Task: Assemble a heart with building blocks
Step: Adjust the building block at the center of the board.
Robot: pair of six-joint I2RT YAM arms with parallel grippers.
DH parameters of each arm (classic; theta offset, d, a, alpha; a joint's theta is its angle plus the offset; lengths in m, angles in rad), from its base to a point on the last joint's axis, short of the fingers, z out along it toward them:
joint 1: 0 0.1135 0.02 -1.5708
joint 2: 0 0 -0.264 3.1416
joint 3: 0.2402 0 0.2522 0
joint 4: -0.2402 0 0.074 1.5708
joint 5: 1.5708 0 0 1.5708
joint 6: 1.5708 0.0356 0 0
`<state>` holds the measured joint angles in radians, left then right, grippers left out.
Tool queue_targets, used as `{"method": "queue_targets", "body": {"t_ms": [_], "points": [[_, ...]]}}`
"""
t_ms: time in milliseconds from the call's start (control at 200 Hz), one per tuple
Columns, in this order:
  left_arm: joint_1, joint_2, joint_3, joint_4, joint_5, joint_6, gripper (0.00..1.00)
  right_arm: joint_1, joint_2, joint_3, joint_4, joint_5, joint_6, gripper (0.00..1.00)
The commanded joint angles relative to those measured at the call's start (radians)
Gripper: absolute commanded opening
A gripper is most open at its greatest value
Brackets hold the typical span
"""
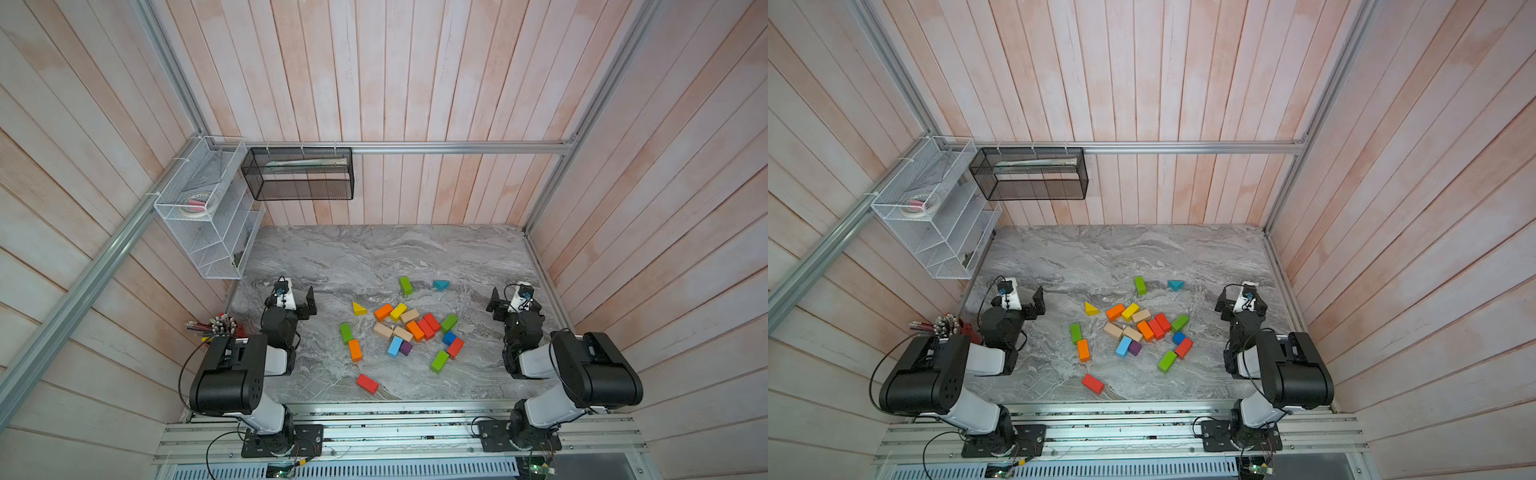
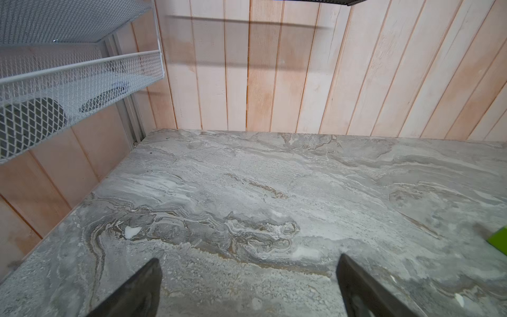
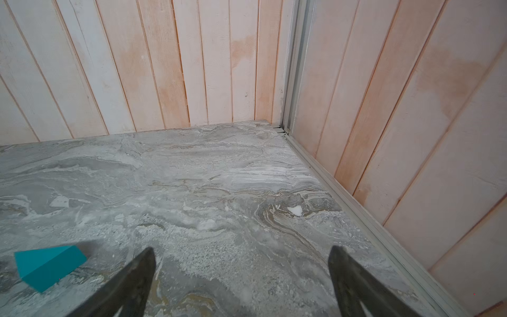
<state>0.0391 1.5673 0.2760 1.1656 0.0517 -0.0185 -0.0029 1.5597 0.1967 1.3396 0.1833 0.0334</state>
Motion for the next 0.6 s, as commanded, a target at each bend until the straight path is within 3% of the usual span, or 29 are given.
{"method": "queue_targets", "body": {"t_ms": [0, 595], "points": [[-0.003, -0.004, 0.000, 0.002, 0.002, 0.005, 1.00, -0.006, 0.006, 0.004, 0.024, -0.005, 0.013, 0.98], [-0.002, -0.007, -0.005, 0.009, 0.002, 0.005, 1.00, -0.005, 0.004, 0.004, 0.026, -0.008, 0.010, 0.98]]}}
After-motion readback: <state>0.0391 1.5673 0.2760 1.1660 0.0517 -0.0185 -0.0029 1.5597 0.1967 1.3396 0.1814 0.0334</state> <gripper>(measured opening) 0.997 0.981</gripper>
